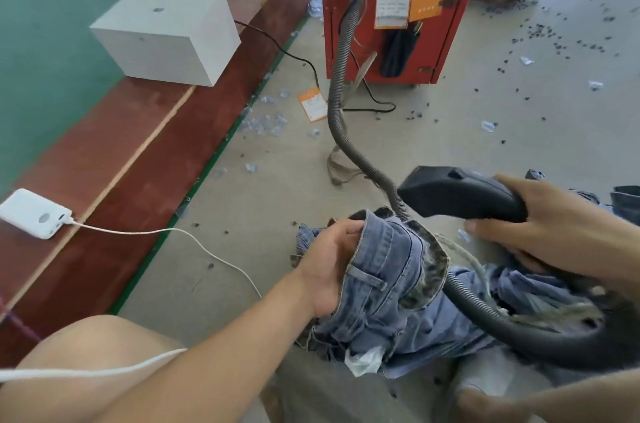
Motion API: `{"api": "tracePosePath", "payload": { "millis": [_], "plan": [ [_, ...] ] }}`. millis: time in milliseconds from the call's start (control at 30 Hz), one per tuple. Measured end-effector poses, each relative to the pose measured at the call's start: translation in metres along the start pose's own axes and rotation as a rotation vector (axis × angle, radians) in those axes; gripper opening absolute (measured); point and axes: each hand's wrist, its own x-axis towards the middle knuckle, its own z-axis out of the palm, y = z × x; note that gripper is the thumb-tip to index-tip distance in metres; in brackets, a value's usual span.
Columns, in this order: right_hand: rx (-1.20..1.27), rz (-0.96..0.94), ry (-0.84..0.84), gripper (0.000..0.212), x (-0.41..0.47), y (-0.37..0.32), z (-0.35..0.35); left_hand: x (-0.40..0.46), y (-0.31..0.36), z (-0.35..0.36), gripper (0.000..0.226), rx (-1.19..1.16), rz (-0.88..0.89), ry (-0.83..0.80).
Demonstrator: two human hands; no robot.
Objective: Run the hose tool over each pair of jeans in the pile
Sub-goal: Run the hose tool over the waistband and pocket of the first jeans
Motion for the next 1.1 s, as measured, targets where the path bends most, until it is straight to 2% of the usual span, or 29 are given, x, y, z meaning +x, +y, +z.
{"api": "tracePosePath", "payload": {
  "millis": [33,100,200,300,433,500,567,667,733,800,933,1000,1100],
  "plan": [
    [-0.038,0.007,-0.042,0.019,-0.002,0.003,-0.003,0.001,-0.001,-0.001,0.041,0.020,0.002,0.034],
    [-0.140,0.012,-0.115,0.019,-0.003,0.006,-0.002,0.002,-0.004,-0.002,0.037,0.072,0.020,0.057],
    [-0.146,-0.002,-0.238,0.018,0.001,0.002,0.011,0.003,-0.010,-0.004,0.063,0.181,0.051,-0.013],
    [-0.122,-0.040,-0.211,0.016,0.007,-0.003,0.021,0.000,-0.008,-0.004,0.072,0.225,0.086,-0.016],
    [0.018,-0.042,-0.038,0.017,0.009,0.000,0.026,-0.003,0.001,-0.008,0.052,0.181,0.087,0.012],
    [0.069,-0.031,-0.004,0.018,0.009,0.004,0.018,-0.005,0.000,-0.008,0.043,0.060,0.050,0.024],
    [0.109,-0.022,-0.073,0.017,0.008,0.009,0.006,-0.006,0.001,-0.007,0.048,-0.003,0.040,0.057],
    [0.125,0.026,-0.226,0.014,0.006,0.012,0.001,-0.006,0.003,0.000,0.045,0.069,0.075,0.057],
    [0.098,0.035,-0.288,0.016,0.008,0.009,0.011,-0.006,-0.001,0.003,0.064,0.128,0.054,-0.001],
    [0.111,0.005,-0.280,0.015,0.011,0.004,0.024,-0.004,-0.010,0.003,0.065,0.199,0.002,-0.035],
    [0.301,0.011,-0.106,0.013,0.017,0.001,0.027,-0.005,-0.014,0.003,0.060,0.345,0.014,-0.023],
    [0.306,0.031,-0.080,0.011,0.015,0.006,0.014,-0.007,-0.012,0.003,0.076,0.321,0.043,-0.045],
    [0.136,0.029,-0.197,0.014,0.009,0.013,0.001,-0.007,-0.010,0.002,0.098,0.297,0.106,-0.094]
  ]
}}
